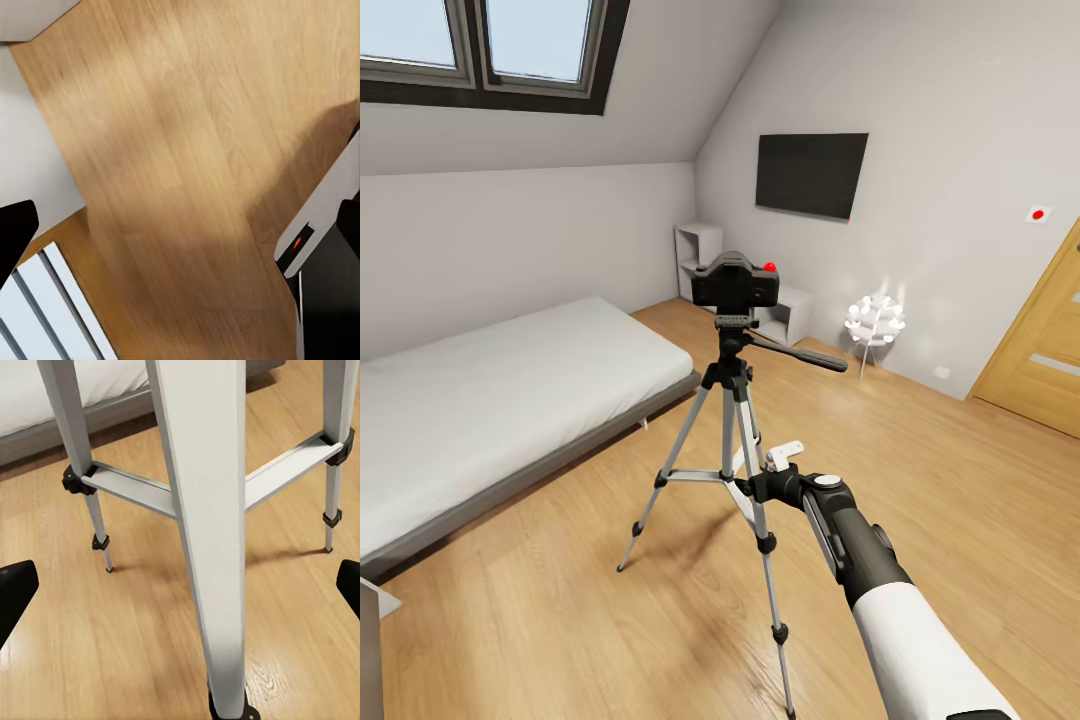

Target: Attach the digital camera to the camera tripod in the bedroom.

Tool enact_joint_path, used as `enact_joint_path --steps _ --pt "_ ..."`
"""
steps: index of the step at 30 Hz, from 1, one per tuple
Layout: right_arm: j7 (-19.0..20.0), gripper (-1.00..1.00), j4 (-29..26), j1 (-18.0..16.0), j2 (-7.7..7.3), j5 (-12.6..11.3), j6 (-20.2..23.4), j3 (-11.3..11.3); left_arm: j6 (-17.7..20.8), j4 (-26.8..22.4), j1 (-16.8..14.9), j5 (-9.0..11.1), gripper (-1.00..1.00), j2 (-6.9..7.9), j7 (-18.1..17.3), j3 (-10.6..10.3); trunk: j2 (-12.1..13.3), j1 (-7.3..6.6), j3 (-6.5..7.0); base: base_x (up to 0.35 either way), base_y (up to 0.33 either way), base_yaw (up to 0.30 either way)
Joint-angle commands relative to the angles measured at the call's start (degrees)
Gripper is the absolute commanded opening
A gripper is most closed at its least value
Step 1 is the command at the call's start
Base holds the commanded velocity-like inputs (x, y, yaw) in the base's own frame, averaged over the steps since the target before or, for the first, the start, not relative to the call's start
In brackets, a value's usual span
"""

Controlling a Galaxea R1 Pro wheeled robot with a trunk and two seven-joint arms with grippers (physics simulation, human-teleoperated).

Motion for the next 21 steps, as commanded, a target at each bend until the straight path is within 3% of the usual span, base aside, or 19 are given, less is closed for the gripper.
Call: enact_joint_path --steps 1,15,21 --pt "0.42 1.0 -0.09 -0.04 0.02 0.6 0.2 -0.07 0.26 -0.04 -0.04 0.3 1.0 0.01 0.19 -0.48 -0.11 0.03 -0.11 0.0 0.0 0.0" --pt "0.42 1.0 -0.09 -0.04 0.04 0.76 0.2 -0.05 0.26 0.01 -0.04 0.3 1.0 0.01 0.19 -0.48 -0.11 0.03 -0.11 -0.007 0.0 0.0" --pt "0.4 1.0 -0.09 -0.04 0.04 0.78 0.2 -0.07 0.26 0.02 -0.04 0.3 1.0 -0.05 0.19 -0.48 -0.11 0.03 -0.11 -0.226 0.0 0.0"
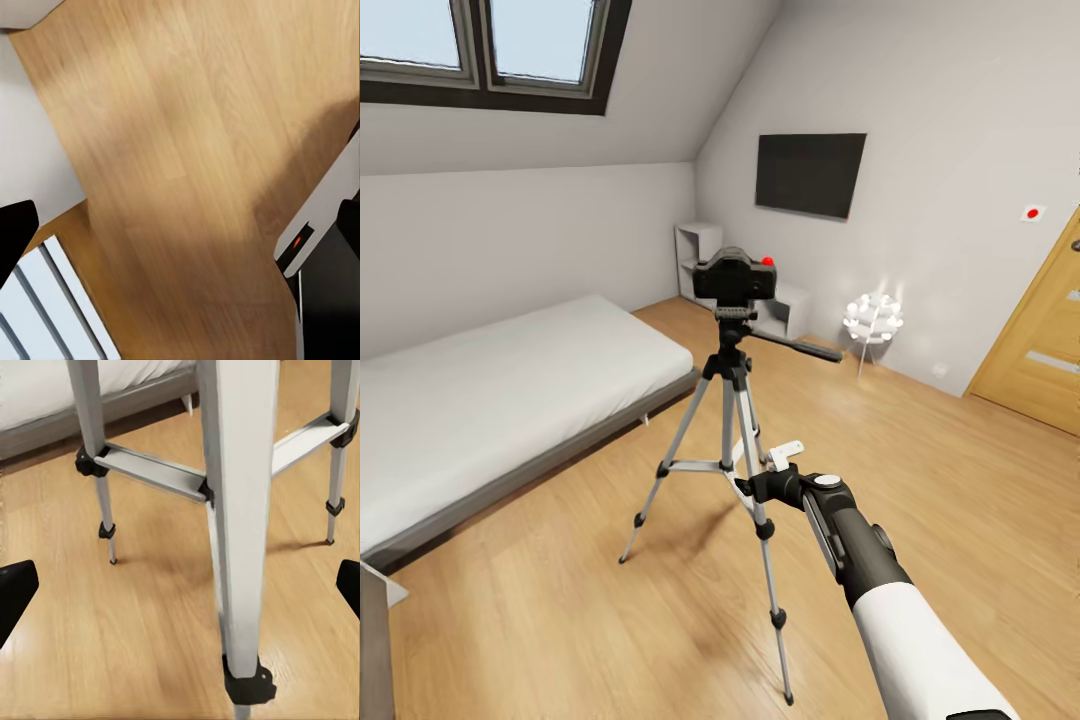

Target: Attach the digital camera to the camera tripod in the bedroom.

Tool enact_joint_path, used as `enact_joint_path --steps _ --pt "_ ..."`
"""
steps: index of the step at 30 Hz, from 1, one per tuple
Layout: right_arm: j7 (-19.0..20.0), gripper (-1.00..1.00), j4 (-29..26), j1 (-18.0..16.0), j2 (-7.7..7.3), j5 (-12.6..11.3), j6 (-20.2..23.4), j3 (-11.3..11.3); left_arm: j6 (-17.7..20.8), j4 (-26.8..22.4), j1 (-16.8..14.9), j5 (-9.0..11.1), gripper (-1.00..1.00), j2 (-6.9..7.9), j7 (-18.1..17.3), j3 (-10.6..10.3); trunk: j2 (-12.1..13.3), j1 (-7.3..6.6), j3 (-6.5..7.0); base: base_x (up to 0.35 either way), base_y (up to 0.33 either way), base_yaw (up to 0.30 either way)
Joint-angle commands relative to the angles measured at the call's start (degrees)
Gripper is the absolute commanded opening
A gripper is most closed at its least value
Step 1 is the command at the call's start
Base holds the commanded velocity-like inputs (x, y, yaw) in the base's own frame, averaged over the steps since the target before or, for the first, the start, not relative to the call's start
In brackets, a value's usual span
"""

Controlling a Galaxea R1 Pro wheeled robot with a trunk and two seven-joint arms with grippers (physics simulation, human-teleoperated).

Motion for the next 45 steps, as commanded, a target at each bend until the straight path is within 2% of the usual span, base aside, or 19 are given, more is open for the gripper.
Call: enact_joint_path --steps 1,31,35,36,37,40,41,43,45 --pt "0.4 1.0 -0.09 -0.04 0.03 0.6 0.21 -0.07 0.26 -0.03 -0.04 0.29 1.0 0.02 0.19 -0.48 -0.11 0.0 -0.11 -0.257 0.0 0.0" --pt "-0.43 1.0 0.06 -0.04 0.09 0.33 0.28 -0.16 0.26 -0.03 -0.04 0.29 1.0 0.2 0.2 -0.48 -0.11 0.0 -0.11 -0.066 0.0 0.0" --pt "-2.03 1.0 1.9 -0.04 -0.79 0.12 0.38 -0.23 0.26 -0.14 -0.04 0.37 1.0 0.16 0.19 -0.48 -0.11 0.0 -0.11 -0.002 0.0 0.0" --pt "-3.43 1.0 8.19 -0.04 -4.14 -0.22 0.39 -0.26 0.18 -0.47 -0.04 0.55 1.0 0.16 0.19 -0.48 -0.11 0.0 -0.11 0.0 0.0 0.0" --pt "-3.77 1.0 12.25 -0.04 -5.51 -0.45 0.34 -0.35 -0.05 -0.59 -0.04 0.61 1.0 0.14 0.19 -0.48 -0.11 0.0 -0.11 0.0 0.0 0.0" --pt "-4.09 1.0 19.66 -0.04 -7.43 -1.3 0.01 -1.13 -1.05 -0.79 -0.04 0.69 1.0 0.05 0.19 -0.48 -0.11 0.0 -0.11 0.0 0.0 0.0" --pt "-4.37 1.0 35.18 -0.04 -10.06 -3.32 -2.97 -3.01 -3.3 -1.03 -0.04 0.79 1.0 -0.06 0.06 -0.48 -0.11 0.0 -0.11 0.0 0.0 0.0" --pt "-4.43 1.0 41.52 -0.04 -11.03 -3.79 -5.76 -3.41 -3.78 -1.09 -0.04 0.82 1.0 -0.11 -0.25 -0.48 -0.11 0.0 -0.11 0.0 0.0 0.0" --pt "-4.75 1.0 48.77 0.5 -12.8 -4.41 -12.12 -3.8 -4.24 -1.13 -0.04 0.87 1.0 -0.16 -1.87 -0.46 -0.11 0.0 -0.11 0.0 0.0 0.0"
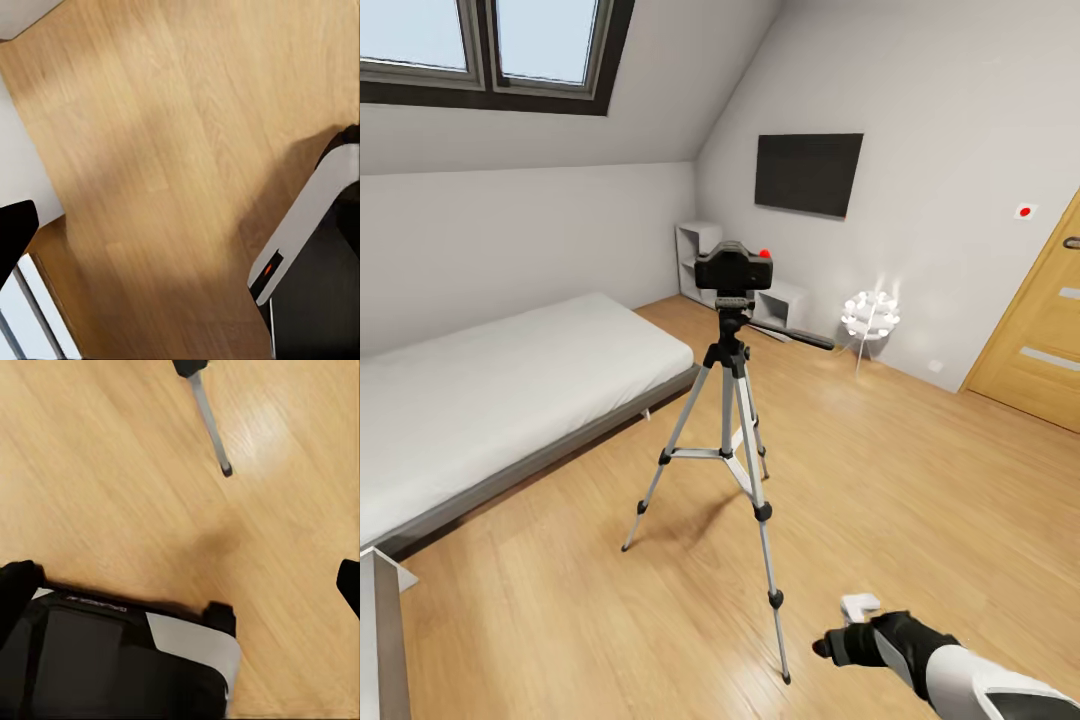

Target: Attach the digital camera to the camera tripod in the bedroom.

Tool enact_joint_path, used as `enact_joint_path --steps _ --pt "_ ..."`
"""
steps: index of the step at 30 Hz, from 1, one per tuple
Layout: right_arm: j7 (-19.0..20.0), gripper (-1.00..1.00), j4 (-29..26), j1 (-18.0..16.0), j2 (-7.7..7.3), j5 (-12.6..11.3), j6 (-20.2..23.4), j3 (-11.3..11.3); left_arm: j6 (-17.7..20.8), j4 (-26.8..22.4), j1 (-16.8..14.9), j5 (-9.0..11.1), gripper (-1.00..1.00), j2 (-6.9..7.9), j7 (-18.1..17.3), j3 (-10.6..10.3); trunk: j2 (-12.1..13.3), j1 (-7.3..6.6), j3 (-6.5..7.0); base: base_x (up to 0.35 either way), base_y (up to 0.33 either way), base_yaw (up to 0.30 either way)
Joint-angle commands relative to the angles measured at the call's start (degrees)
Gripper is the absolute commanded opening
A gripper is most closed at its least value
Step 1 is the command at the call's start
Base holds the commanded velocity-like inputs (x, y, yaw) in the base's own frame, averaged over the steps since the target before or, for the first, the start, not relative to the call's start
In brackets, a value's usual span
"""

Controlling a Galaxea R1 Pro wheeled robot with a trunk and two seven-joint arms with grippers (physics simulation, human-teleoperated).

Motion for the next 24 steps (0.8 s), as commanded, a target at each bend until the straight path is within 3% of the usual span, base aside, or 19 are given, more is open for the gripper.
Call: enact_joint_path --steps 1,7,15,17,22,24 --pt "-0.2 1.0 1.68 1.37 -0.64 0.31 -1.95 -0.51 0.07 -0.12 -0.02 0.39 1.0 -0.04 -0.95 -0.46 -0.11 0.03 -0.09 0.0 0.0 0.0" --pt "-3.51 1.0 4.37 13.03 -1.8 -0.14 -5.76 -0.87 0.06 0.16 -0.02 0.41 1.0 -0.36 -5.36 -0.35 -0.11 0.03 -0.09 0.0 0.0 0.0" --pt "-6.67 1.0 4.73 20.09 -1.46 -1.26 -7.1 -0.97 0.15 0.61 -0.02 0.46 1.0 -1.72 -6.16 -0.33 -0.11 0.03 -0.09 0.0 0.0 0.0" --pt "-8.26 1.0 4.77 24.25 -1.1 -1.49 -9.06 -0.99 0.2 0.74 -0.02 0.49 1.0 -2.5 -6.24 -0.33 -0.11 0.03 -0.09 0.0 0.0 0.0" --pt "-10.9 1.0 4.78 29.77 -0.86 -1.72 -13.91 -1.01 0.39 0.87 -0.02 0.5 1.0 -4.4 -6.28 -0.3 -0.11 0.03 -0.09 0.0 0.0 0.0" --pt "-11.46 1.0 4.79 30.5 -0.86 -1.76 -14.76 -1.03 0.52 0.89 -0.02 0.5 1.0 -4.69 -6.28 -0.29 -0.11 0.03 -0.09 0.0 0.0 0.0"
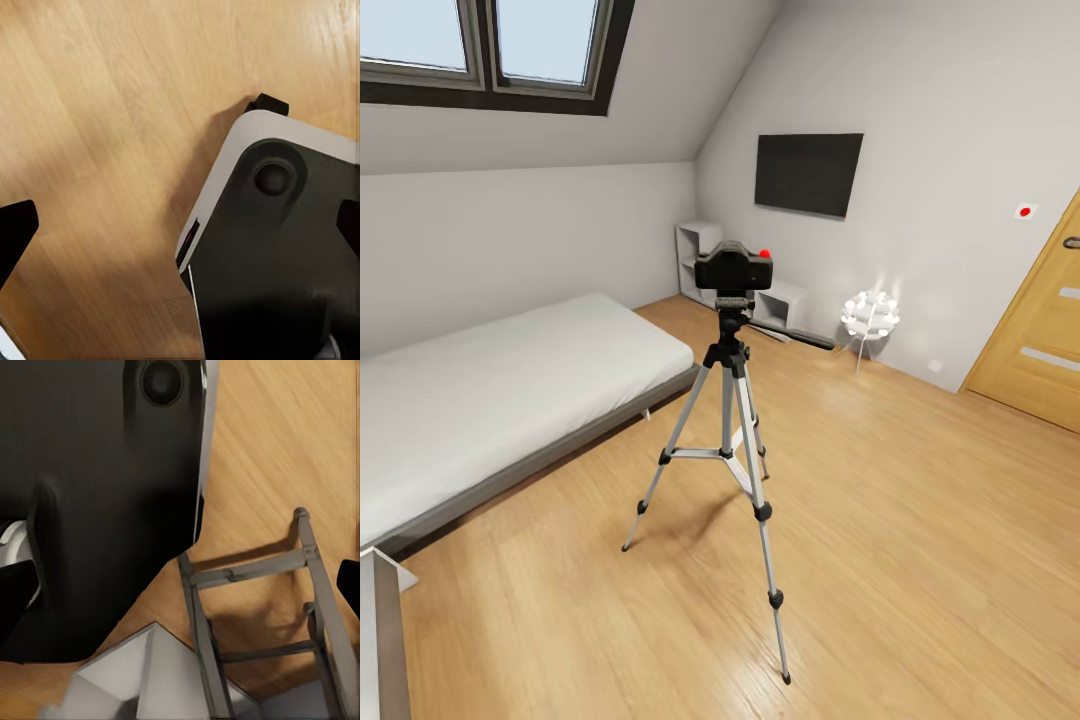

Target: Attach the digital camera to the camera tripod in the bedroom.

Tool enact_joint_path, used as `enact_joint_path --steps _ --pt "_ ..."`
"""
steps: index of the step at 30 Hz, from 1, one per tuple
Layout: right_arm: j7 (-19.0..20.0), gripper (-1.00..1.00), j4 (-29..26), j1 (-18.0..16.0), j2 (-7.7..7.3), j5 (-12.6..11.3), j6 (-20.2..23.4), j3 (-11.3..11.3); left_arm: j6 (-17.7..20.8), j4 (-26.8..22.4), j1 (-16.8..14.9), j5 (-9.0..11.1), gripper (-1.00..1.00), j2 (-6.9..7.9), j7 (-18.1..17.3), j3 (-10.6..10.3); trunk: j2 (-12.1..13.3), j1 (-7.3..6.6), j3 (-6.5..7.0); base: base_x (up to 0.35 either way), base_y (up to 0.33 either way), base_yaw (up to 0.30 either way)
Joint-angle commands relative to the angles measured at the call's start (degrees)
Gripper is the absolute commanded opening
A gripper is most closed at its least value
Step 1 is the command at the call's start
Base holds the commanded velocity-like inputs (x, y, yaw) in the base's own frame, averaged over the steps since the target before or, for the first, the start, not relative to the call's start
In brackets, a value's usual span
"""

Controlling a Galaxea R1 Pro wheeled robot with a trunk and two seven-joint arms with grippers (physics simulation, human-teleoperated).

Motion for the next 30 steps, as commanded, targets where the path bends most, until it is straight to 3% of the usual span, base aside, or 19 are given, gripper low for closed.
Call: enact_joint_path --steps 1,12,28,30 --pt "-0.28 1.0 0.1 0.4 -0.07 0.51 -0.57 -0.35 0.42 -0.02 -0.04 0.36 1.0 -0.15 0.19 -0.46 -0.1 0.03 -0.1 0.0 0.0 0.0" --pt "-1.01 1.0 0.1 1.31 -0.05 -0.18 -2.09 -0.3 2.03 0.0 1.07 0.33 1.0 -0.4 0.19 -0.5 -0.1 0.03 -0.1 0.0 0.0 0.0" --pt "-0.95 1.0 0.02 1.32 -0.01 0.17 -1.78 -0.17 -1.46 -0.24 1.1 -0.11 1.0 -0.5 0.27 -0.71 -0.1 0.03 -0.1 0.0 0.0 0.0" --pt "-0.87 1.0 -0.18 1.32 0.01 -1.12 -2.09 -0.98 -1.62 -0.89 1.1 -0.23 1.0 -0.51 0.28 -0.94 -0.1 0.03 -0.1 0.0 0.0 0.0"
